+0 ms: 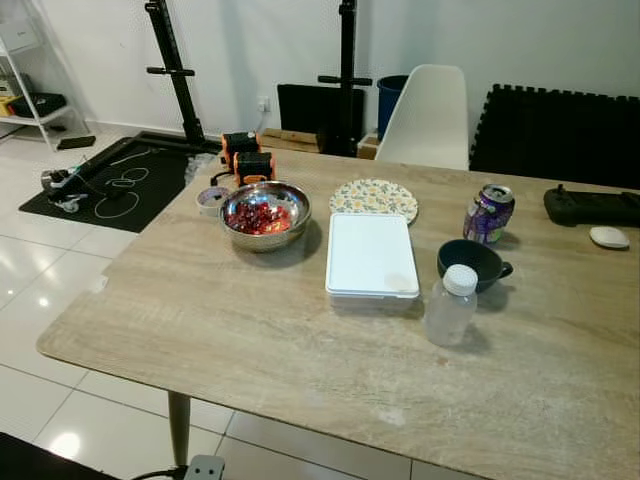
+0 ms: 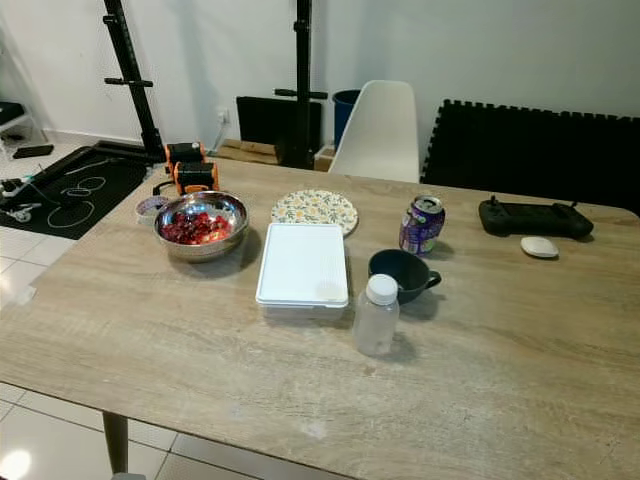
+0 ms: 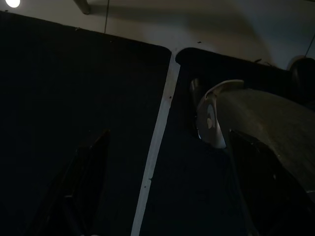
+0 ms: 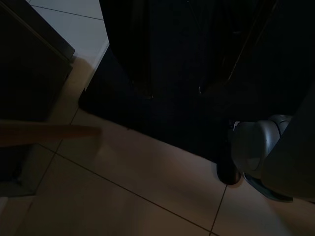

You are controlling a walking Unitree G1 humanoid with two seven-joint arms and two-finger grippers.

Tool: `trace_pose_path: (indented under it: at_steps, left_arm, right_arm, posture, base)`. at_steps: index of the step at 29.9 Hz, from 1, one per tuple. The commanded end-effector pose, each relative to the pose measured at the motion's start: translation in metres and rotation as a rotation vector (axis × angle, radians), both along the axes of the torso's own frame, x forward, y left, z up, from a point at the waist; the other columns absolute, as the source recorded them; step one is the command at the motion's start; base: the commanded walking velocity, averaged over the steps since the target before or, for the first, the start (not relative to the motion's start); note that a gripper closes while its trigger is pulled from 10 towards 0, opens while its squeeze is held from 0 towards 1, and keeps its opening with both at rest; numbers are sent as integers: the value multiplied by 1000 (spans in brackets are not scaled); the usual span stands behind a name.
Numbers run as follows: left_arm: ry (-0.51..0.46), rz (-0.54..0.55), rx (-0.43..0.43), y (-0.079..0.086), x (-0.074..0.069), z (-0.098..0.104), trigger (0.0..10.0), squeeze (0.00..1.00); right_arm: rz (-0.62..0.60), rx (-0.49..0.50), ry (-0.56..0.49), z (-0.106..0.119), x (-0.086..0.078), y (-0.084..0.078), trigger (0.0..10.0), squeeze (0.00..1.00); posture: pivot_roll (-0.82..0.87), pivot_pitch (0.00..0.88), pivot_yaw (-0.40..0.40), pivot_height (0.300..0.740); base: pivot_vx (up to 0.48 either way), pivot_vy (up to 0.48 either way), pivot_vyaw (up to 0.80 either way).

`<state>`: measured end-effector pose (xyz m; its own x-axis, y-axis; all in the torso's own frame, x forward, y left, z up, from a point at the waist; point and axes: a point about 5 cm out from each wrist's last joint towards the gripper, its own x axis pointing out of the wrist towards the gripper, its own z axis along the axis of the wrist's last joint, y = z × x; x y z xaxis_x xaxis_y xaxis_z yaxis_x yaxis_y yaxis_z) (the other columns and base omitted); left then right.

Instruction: Restocking fridge

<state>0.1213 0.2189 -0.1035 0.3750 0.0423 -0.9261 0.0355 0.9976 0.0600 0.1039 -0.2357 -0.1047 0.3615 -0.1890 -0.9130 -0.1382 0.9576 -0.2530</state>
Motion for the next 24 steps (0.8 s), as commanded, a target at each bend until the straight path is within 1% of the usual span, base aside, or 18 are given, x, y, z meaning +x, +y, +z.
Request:
trace_pose_path:
  at_steps: [1,12,24]
  left_arm:
    - [15,-13,-3,-3,-4,-2,10000,0]
    - [22,-13,-13,-4,-8,-3,10000,0]
    - [32,-18,-21,-6,-11,-4,10000,0]
  right_arm:
    - [-11,-2,1,0,1,0,10000,0]
    - [9,3,0,0,4,5,10000,0]
    - [15,0,4,0,4,4,10000,0]
  posture:
    - [-57,0,-9,740]
    - [-48,0,-8,740]
    - [-46,0,-11,740]
  base:
    - [0,0,0]
    - [0,0,0]
    - [0,0,0]
